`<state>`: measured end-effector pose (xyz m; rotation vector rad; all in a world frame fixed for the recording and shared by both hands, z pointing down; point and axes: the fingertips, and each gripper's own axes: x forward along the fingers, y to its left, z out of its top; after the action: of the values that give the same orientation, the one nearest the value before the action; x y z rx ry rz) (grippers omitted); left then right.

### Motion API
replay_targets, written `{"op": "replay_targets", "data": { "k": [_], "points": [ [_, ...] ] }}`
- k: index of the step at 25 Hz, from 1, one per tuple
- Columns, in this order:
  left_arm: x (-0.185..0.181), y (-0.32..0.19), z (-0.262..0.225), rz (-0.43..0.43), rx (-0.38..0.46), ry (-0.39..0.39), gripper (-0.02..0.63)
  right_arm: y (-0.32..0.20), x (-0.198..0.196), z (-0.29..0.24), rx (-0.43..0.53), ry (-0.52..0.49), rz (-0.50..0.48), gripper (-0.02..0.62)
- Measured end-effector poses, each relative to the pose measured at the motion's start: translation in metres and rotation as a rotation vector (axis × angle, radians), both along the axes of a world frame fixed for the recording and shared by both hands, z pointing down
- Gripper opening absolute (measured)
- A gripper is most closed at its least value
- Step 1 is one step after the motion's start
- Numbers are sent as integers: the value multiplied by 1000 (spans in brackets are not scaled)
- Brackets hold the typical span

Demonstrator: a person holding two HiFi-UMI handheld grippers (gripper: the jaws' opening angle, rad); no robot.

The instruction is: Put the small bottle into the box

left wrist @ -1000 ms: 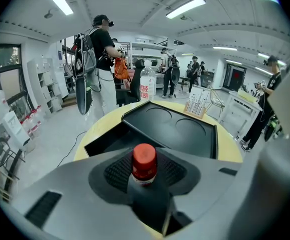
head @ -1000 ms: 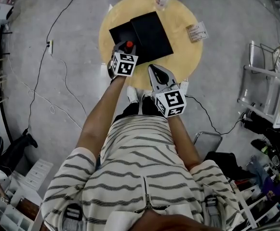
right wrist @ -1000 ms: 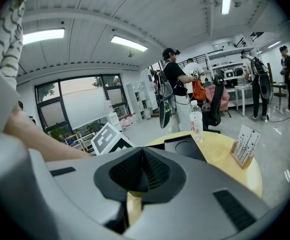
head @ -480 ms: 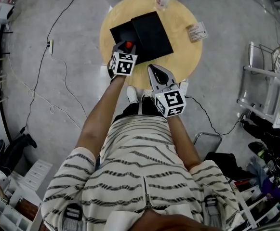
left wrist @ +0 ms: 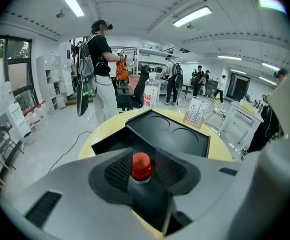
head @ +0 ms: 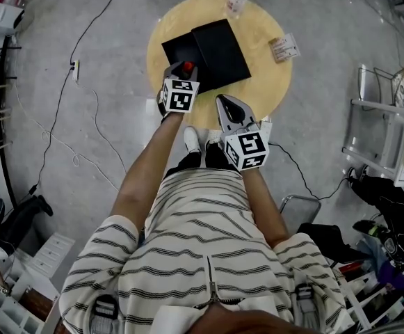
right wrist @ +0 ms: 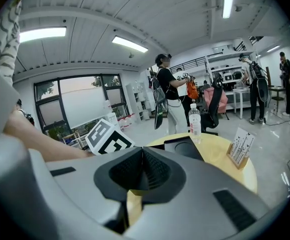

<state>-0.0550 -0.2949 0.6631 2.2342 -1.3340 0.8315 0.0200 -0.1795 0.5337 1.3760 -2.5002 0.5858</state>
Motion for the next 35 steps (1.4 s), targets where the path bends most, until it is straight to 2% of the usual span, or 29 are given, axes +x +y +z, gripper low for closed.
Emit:
{"op": "replay_targets", "data": {
  "k": [5,10,25,35],
  "points": [
    [2,4,-17,-13,28,47,150,0,2,-5,16,11,10,20],
    [4,11,-31,-15,52,60,147,4,6,-11,30,8,14,20],
    [6,48,-88,-29,142,122,60,19,12,-31,67,-9,-6,20],
    [12,78,-107,-23,161,164,28,28,19,-40,88,-12,-6,20]
  ]
}}
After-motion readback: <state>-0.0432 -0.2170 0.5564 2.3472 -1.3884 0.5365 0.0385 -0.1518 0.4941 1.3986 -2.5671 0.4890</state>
